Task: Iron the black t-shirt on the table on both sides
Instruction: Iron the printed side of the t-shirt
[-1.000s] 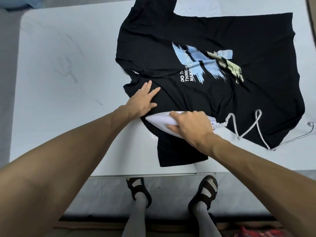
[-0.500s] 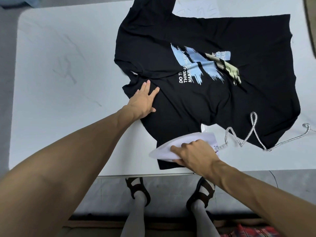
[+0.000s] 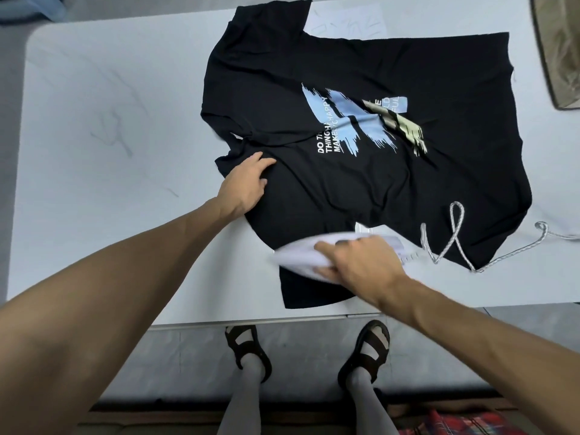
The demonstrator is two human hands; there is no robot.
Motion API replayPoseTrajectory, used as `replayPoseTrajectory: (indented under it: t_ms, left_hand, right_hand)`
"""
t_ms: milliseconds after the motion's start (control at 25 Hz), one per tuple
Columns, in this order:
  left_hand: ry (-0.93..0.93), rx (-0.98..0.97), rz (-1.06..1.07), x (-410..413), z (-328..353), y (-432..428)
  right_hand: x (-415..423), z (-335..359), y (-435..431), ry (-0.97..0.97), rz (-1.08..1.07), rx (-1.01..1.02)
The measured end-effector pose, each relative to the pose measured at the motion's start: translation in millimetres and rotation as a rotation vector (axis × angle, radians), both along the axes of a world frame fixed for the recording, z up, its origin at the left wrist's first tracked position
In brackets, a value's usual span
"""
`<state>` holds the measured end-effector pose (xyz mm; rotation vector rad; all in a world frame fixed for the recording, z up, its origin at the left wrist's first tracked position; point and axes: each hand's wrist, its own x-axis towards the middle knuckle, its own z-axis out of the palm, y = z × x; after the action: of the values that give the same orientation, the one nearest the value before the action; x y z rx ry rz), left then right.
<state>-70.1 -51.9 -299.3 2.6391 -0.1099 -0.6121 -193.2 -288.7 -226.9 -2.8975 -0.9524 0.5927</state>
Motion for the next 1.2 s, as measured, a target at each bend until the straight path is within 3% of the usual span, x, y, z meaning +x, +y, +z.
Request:
replayPoseTrajectory:
  t_ms: [80, 200, 360, 520, 880, 960, 1040, 1120, 1200]
  left_hand:
    - [-0.04, 0.017, 0.04, -2, 4, 3]
    - [0.129, 0.151, -0.04, -1, 2, 1]
    - [0.202, 0.379, -0.201, 7, 4, -11]
    - [0.211, 0.487, -0.27, 7, 2, -17]
    - [0.334, 0.352, -0.162, -3, 8, -20]
    - [0.295, 0.203, -0.038, -5, 16, -22]
    - [0.256, 0.013, 0.164, -7, 33, -30]
    - [0.245, -0.121, 0.345, -7, 53, -37]
    - [0.241, -0.153, 0.399, -8, 79, -55]
  right_hand:
    - [39, -1, 19, -0.052, -0.127, 0.004]
    - [71, -11, 39, -0.037, -0.166, -0.058]
    - [50, -23, 33, 0.003, -0.051, -0.1]
    - [10, -25, 13, 0.074, 0.098, -0.069]
    - [-55, -21, -23, 0.148, 0.163, -0.093]
    - [-48, -10, -30, 0.178, 0.009, -0.064]
    - [-30, 5, -48, 0.207, -0.326, -0.003]
    - [-6, 23, -70, 0.313, -0.743, 0.185]
    - [24, 45, -103, 0.37, -1.071, 0.477]
